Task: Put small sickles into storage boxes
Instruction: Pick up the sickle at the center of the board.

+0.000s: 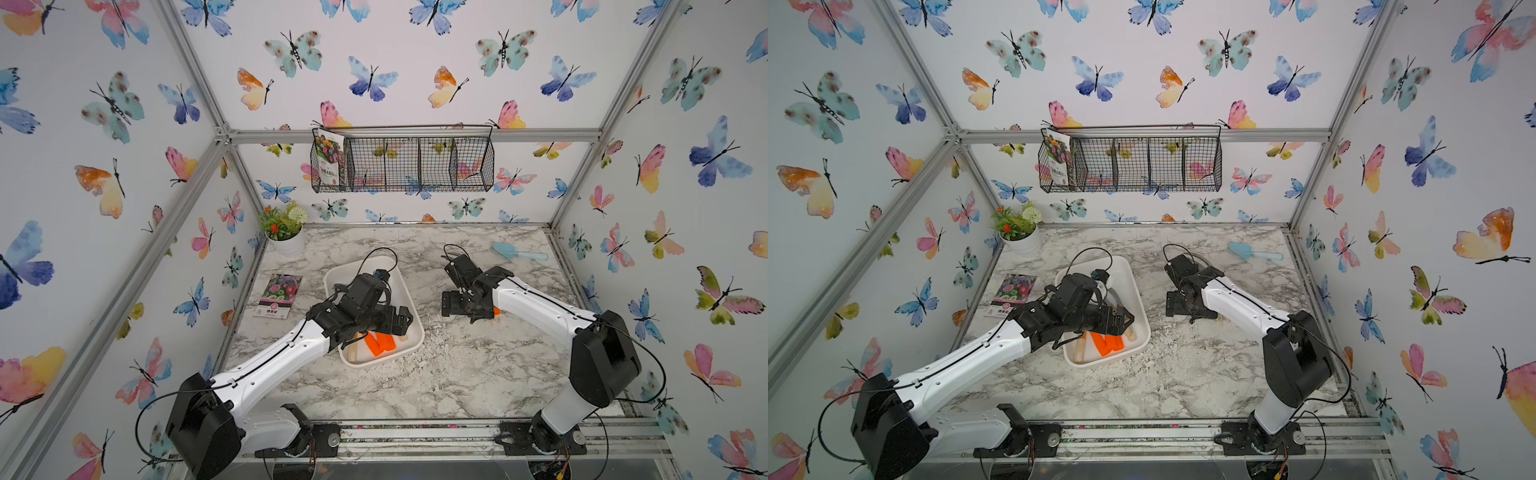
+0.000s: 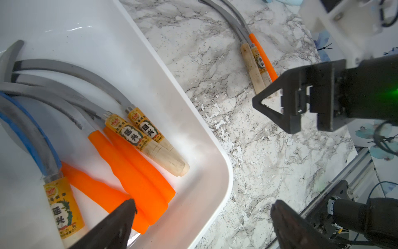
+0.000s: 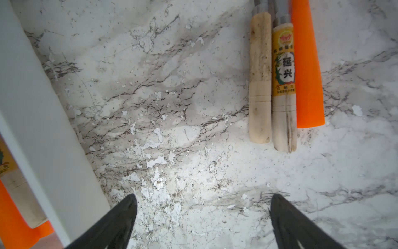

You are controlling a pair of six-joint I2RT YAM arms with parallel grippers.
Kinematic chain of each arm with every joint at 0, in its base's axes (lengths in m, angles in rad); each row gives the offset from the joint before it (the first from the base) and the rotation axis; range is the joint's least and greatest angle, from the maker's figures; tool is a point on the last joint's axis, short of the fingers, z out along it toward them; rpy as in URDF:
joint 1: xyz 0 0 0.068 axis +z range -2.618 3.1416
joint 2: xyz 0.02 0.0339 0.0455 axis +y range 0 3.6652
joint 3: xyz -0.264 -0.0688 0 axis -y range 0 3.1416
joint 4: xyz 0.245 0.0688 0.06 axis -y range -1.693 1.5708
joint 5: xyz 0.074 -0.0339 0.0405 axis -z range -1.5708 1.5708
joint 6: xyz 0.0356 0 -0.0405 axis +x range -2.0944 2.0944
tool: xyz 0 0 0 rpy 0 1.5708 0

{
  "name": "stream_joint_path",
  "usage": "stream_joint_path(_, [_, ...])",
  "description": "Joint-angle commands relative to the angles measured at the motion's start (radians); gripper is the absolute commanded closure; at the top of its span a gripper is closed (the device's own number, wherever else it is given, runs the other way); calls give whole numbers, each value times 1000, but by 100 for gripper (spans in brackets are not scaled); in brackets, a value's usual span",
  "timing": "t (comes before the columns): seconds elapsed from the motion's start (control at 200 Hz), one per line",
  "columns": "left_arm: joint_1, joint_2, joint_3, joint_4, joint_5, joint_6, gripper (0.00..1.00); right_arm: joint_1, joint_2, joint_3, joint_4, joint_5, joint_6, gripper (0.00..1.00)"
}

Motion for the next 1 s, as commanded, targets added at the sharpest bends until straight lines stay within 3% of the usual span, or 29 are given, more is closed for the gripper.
stream_joint_path(0.0, [-22,17,33,22,16,30,2,-22,26,-18,31,25,-33,2])
stream_joint_path(0.586, [-53,50,37,109,95,43,2,-174,170,8,119,-41,-107,2])
stream_joint_path(0.996, [-57,100,59,122,110,45,2,-187,218,62,113,-34,-120,4])
